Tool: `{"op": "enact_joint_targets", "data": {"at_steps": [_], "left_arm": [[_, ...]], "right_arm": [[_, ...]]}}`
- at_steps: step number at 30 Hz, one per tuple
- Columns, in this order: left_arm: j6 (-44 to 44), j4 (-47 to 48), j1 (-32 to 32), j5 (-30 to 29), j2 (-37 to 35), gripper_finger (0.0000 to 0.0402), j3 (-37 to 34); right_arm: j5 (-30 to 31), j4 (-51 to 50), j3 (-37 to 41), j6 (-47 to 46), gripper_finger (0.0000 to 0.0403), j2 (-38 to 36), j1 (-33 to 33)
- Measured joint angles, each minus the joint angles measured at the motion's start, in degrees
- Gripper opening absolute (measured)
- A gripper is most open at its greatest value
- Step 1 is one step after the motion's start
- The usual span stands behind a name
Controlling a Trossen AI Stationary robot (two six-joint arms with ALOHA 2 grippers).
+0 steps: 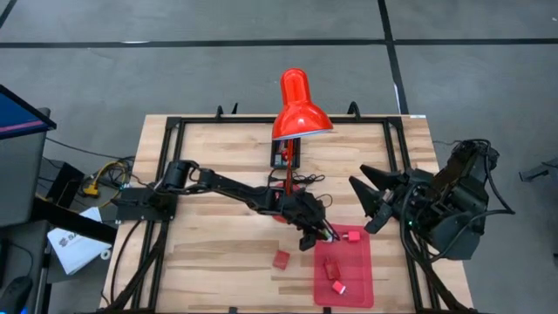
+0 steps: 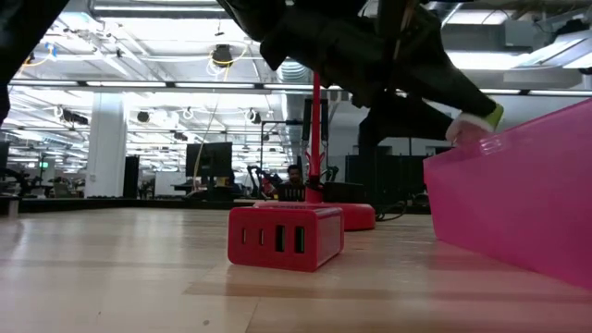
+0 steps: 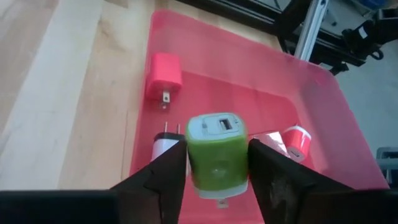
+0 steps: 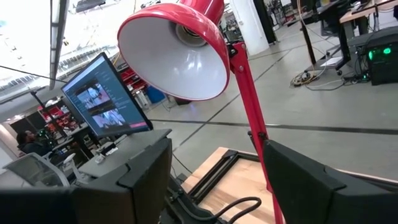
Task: Pick & Place Office items
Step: Put the green charger adapter into the red bin, then put the red charger adapter into the red bin
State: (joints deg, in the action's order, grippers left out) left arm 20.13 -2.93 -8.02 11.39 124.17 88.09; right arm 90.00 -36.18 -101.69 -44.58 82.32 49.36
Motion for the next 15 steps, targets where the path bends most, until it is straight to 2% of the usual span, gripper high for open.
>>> {"op": "enact_joint_targets", "data": {"at_steps": [10,15], "left_arm": [[4.2,-0.4,2.3,2.1,-0.3,0.0237,0.0],[2.6,8.0,2.9,6.9,-4.9,0.0249,0.0]], "right_arm": [[0.0,0.0,0.0,0.0,0.0245,0.0,-0.4],[0.0,0.1,0.0,0.0,0.0245,0.0,-0.3]]}}
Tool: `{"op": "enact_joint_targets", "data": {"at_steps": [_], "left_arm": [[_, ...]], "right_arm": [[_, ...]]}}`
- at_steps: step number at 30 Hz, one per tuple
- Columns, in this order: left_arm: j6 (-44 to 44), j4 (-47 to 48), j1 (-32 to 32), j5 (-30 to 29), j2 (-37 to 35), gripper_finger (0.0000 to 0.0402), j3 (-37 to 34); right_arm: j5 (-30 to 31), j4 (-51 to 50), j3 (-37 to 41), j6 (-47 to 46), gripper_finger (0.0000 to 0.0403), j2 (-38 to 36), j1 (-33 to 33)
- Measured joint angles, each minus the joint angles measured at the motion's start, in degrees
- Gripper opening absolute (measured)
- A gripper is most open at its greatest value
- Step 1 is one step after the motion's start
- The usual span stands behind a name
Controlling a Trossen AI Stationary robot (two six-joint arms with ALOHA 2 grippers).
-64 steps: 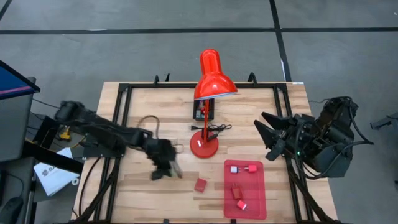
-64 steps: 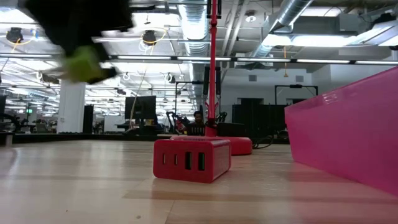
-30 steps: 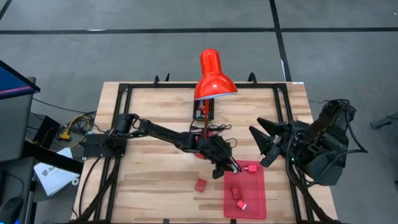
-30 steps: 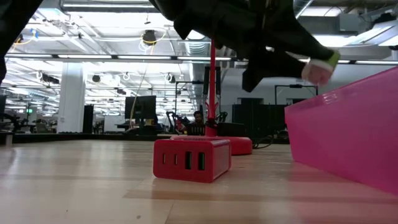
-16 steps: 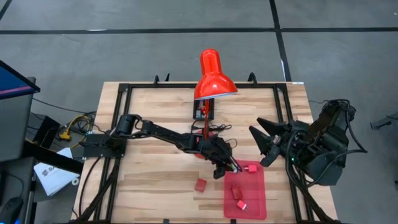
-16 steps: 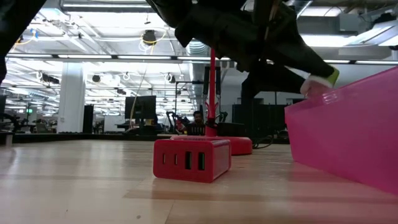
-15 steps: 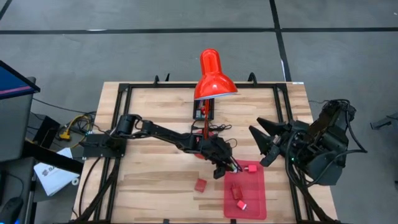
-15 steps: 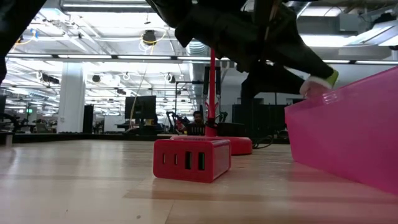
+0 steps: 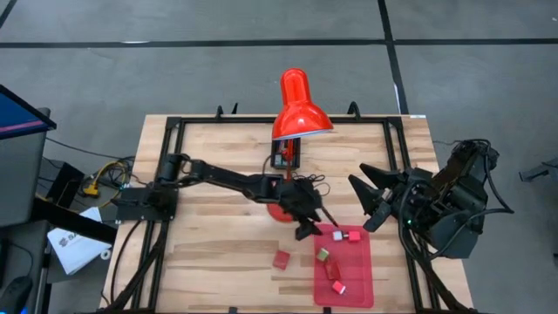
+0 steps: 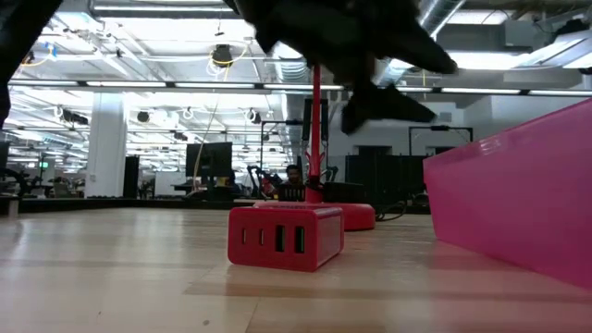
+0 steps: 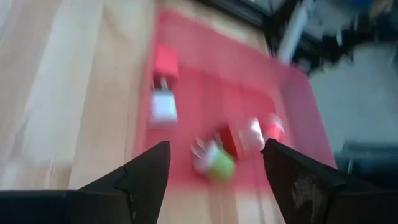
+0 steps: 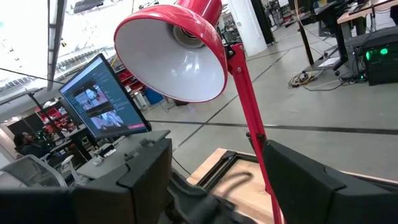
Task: Pick & Place Office items
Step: Put the red charger adapter into the red bin
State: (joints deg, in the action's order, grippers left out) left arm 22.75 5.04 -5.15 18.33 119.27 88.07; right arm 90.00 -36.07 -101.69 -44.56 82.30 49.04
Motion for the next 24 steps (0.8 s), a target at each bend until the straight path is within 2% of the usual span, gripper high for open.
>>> {"op": "enact_joint_targets", "data": {"at_steps": [3,6,9,12,14,18,24], "left_arm": [[-4.8,6.5,-1.5,0.0,-4.7,0.0244,-2.3],[-5.3,10.6,-3.2,-1.4,-9.7,0.0238,-7.1],[-0.8,11.7,-5.3,-4.3,-15.7,0.0232,-13.7],[7.3,12.3,-7.6,-9.4,-21.9,0.023,-21.1],[14.7,10.6,-9.0,-11.6,-25.8,0.023,-25.5],[28.2,2.6,-11.9,-10.4,-31.4,0.023,-33.7],[43.6,-13.2,-14.3,-12.1,-31.3,0.0248,-40.6]], "right_arm": [[0.0,-0.1,0.0,0.0,0.0245,0.0,0.0],[0.0,-0.4,0.0,0.0,0.0245,0.0,0.0],[0.0,-0.8,0.0,0.0,0.0245,0.0,0.1],[0.0,-1.0,0.0,-0.4,0.0245,0.0,0.1],[0.0,-1.1,0.0,-0.4,0.0245,0.1,0.1],[-0.2,-1.3,0.0,-0.7,0.0245,0.3,0.0],[-0.4,-1.2,0.0,-1.1,0.0245,0.4,0.4]]}}
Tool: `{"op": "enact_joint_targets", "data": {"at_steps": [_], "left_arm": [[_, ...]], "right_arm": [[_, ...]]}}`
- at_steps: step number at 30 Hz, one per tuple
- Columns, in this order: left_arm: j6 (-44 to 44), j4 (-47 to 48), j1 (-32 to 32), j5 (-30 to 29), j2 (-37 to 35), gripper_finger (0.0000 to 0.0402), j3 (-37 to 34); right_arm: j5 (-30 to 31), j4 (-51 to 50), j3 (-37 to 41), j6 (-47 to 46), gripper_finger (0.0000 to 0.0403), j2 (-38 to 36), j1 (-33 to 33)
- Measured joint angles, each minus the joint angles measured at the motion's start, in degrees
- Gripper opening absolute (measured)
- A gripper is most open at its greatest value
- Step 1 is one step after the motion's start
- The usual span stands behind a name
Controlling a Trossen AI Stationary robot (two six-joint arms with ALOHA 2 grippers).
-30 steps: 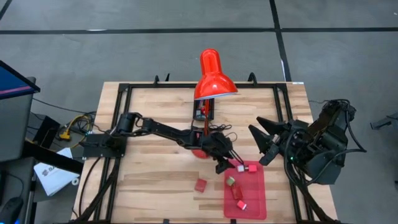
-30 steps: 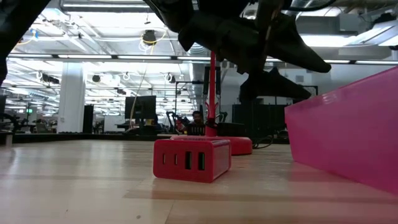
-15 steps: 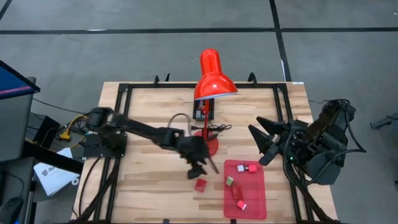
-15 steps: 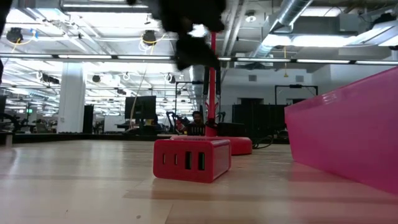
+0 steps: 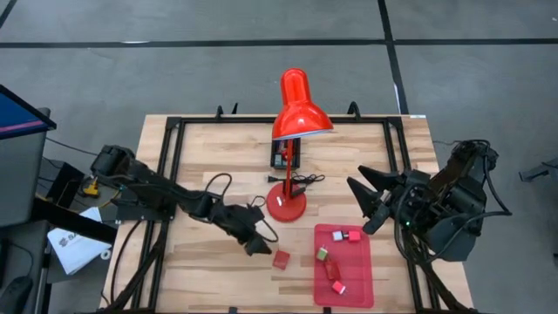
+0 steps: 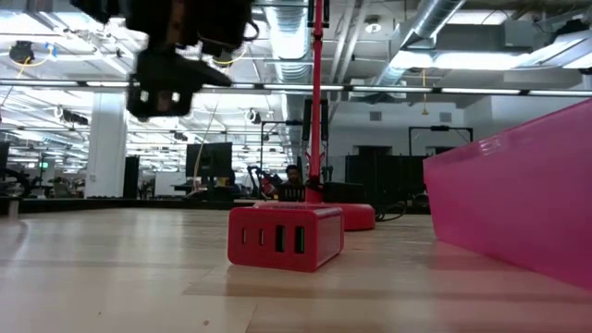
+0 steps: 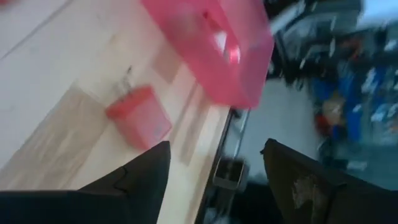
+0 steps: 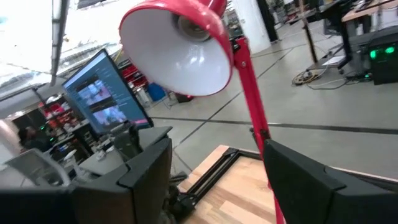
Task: Pick & Place Office items
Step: Put the red charger adapter into the red bin
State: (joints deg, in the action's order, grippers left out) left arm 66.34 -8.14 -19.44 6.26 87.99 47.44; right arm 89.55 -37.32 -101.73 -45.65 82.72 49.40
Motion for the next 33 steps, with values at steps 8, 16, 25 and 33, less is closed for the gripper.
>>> {"op": "enact_joint_targets", "data": {"at_steps": [8,16,25,33], "left_arm": [[9.4,-12.7,0.5,-1.3,10.9,0.027,0.8],[11.7,-13.9,-0.5,0.6,17.1,0.027,3.1],[12.6,-13.6,-0.4,-0.4,19.1,0.027,3.6],[12.6,-11.7,-0.3,-0.4,19.5,0.0269,4.0]], "right_arm": [[-4.1,0.3,0.0,0.9,0.0245,-0.1,2.2],[-4.2,0.1,0.0,0.2,0.0245,-0.2,4.7],[-4.1,0.3,0.0,0.0,0.0245,0.0,7.0],[-4.0,0.3,0.0,-0.4,0.0245,0.0,7.7]]}}
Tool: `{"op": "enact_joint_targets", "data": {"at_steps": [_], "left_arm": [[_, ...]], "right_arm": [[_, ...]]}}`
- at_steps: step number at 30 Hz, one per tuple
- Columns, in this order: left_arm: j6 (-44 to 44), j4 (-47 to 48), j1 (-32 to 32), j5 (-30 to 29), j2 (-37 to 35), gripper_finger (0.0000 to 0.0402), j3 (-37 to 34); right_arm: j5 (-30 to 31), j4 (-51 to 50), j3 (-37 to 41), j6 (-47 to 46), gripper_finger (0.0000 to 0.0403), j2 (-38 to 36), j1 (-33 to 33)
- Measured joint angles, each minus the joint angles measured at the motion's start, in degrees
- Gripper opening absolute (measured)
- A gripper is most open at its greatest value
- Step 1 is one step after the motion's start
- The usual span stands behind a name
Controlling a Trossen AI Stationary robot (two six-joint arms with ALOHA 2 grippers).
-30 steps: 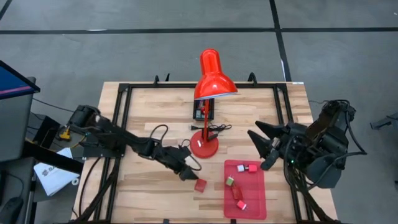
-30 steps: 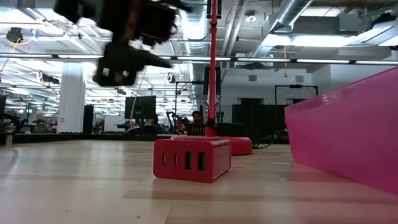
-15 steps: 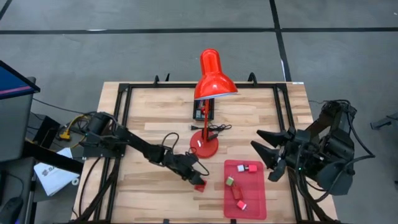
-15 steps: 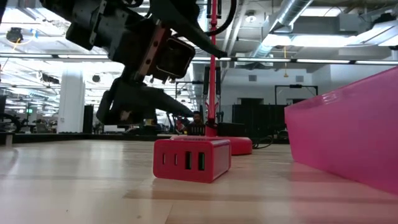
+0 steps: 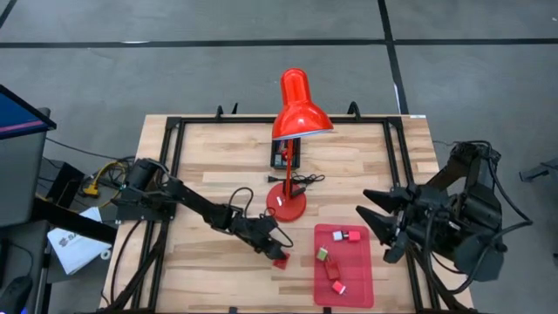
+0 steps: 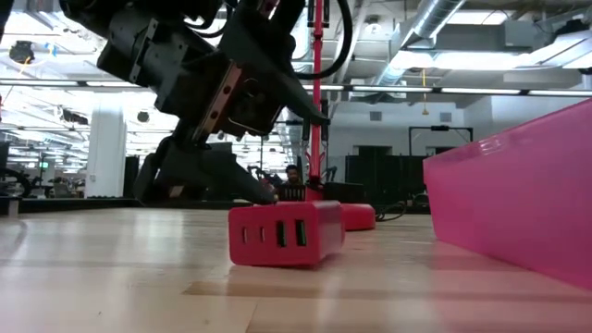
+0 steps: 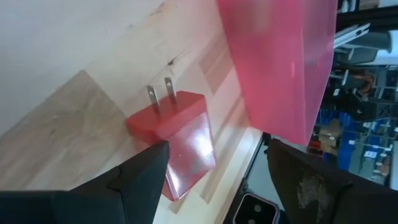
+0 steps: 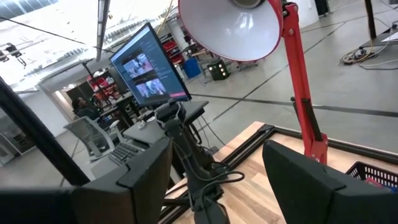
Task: Pick & Place Office items
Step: Put the red charger adapter into the red bin
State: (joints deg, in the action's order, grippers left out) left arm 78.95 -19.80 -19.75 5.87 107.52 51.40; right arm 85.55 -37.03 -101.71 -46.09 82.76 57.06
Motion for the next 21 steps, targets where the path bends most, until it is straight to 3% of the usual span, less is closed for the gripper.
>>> {"op": "enact_joint_targets", "data": {"at_steps": [10,18,21], "left_arm": [[-0.5,5.1,-0.5,0.1,0.3,0.026,-0.3],[-0.7,3.2,-0.7,0.3,0.4,0.026,-0.3],[-5.6,2.6,-1.6,2.2,0.2,0.026,0.2]], "right_arm": [[0.0,-0.2,0.0,0.4,0.0245,0.0,0.0],[0.0,-0.2,0.0,1.1,0.0245,0.0,0.0],[0.0,-0.2,0.0,1.1,0.0245,0.0,0.0]]}}
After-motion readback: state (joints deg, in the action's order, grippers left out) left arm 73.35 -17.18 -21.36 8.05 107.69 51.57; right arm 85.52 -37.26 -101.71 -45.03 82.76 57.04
